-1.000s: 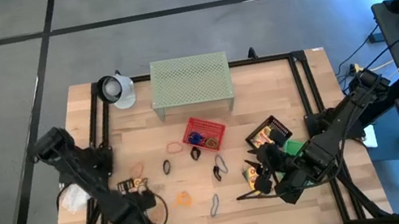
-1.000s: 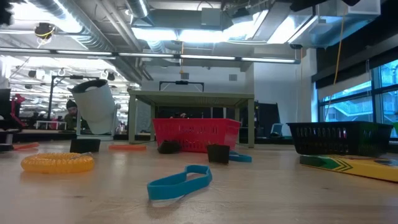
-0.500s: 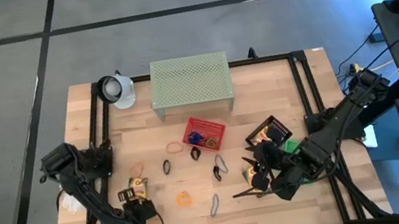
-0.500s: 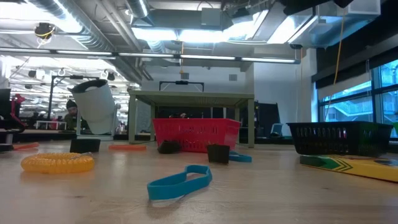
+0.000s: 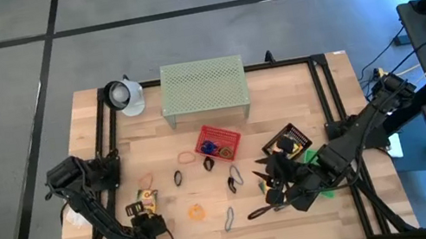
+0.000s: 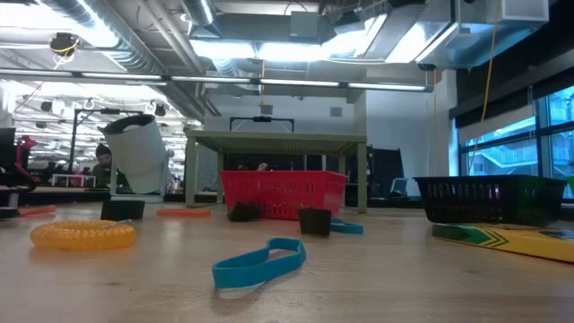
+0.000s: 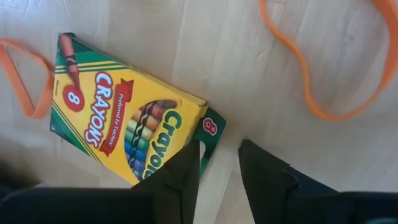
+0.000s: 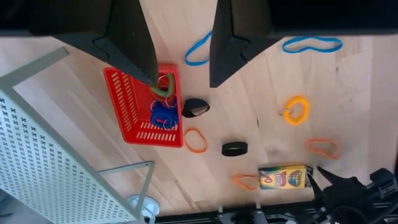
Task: Pick & Place Office Desk Supplies
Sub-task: Put the crayon box into the black bin
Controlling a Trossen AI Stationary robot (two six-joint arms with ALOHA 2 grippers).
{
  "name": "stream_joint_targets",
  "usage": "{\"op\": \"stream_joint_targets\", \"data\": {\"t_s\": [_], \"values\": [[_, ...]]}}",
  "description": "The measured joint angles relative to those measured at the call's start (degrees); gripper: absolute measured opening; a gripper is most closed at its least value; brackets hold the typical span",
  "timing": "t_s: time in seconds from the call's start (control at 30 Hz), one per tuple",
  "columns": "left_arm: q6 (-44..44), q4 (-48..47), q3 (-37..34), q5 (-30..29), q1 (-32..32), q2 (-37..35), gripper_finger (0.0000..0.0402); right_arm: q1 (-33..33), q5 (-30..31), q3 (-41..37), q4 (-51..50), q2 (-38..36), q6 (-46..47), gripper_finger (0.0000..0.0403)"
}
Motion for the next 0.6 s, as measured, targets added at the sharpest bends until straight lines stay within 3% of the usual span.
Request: {"op": "stream_joint_targets", "data": {"t_s": [0.6], "values": [[1.92, -0.54, -0.3, 0.8, 2.49, 0.4, 0.0005, -0.36, -0.01, 0.0, 0.98, 0.0, -1.39, 0.0146]]}}
